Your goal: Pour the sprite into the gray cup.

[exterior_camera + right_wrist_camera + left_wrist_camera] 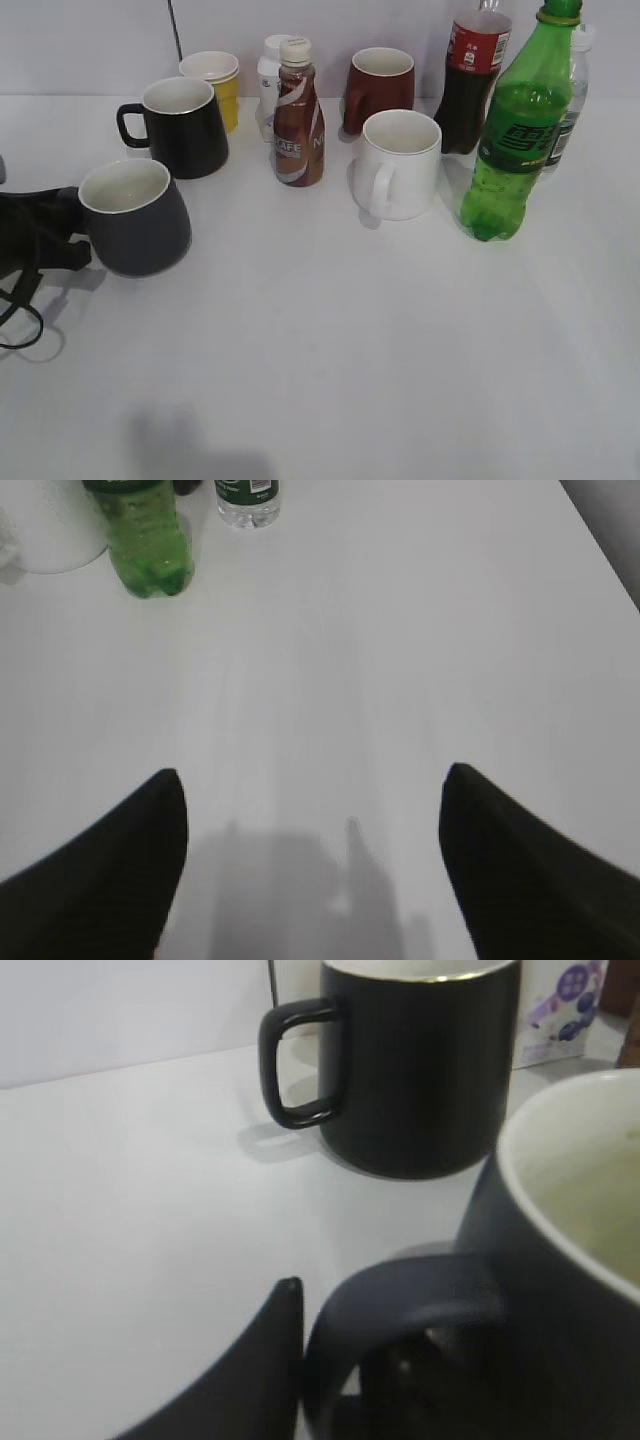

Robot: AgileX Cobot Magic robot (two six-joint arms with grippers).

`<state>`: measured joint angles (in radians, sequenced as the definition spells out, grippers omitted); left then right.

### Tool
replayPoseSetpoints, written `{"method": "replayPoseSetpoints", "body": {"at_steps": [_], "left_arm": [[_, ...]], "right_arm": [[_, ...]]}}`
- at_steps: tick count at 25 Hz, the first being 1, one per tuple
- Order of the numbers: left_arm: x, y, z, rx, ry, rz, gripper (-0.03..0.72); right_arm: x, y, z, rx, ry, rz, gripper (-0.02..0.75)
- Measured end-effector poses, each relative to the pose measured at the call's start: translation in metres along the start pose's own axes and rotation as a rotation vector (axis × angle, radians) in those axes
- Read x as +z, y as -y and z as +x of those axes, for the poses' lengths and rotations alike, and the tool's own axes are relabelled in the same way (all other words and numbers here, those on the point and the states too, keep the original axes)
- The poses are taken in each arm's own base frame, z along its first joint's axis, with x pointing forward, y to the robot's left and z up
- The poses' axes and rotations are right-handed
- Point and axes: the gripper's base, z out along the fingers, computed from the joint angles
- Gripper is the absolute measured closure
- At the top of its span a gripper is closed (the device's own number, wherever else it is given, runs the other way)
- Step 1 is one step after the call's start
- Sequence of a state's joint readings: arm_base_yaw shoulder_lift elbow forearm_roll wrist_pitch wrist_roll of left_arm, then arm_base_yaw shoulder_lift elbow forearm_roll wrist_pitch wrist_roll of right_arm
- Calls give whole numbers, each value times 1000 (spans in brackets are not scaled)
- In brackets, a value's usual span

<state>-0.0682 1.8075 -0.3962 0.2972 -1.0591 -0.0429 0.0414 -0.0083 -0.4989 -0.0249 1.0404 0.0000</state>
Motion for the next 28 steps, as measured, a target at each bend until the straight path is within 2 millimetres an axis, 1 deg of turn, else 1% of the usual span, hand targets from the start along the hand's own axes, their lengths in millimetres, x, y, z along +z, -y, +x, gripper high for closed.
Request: {"method": "replayPoseSetpoints", "body": {"at_steps": [3,6,8,11,13,17,20,22,25,28], "left_arm": [[0,0,0,11,3,2,639],[0,2,-2,23,23,18,639],[-1,2,-7,31,49,23,639],[-6,3,-20,50,99,25,639],[-10,3,-30,63,141,23,639],[-18,4,-47,90,195,22,639],[-23,4,-52,109,174,19,639],[-25,5,-55,126,164,26,639],[-29,7,-60,128,171,36,639],[-32,8,-64,121,186,46,639]], "right_arm": [[0,0,0,1,0,-2,150],[0,-2,0,13,0,-22,150],[0,-5,0,23,0,-50,150],[-1,-9,-1,-16,6,-96,150],[-3,-10,-6,-44,51,-110,150],[2,-9,-40,-42,287,-91,150],[18,-6,-70,-58,426,-57,150],[36,-4,-91,-76,499,-26,150],[63,-2,-115,-71,596,12,150],[87,1,-130,-48,674,40,150]]}}
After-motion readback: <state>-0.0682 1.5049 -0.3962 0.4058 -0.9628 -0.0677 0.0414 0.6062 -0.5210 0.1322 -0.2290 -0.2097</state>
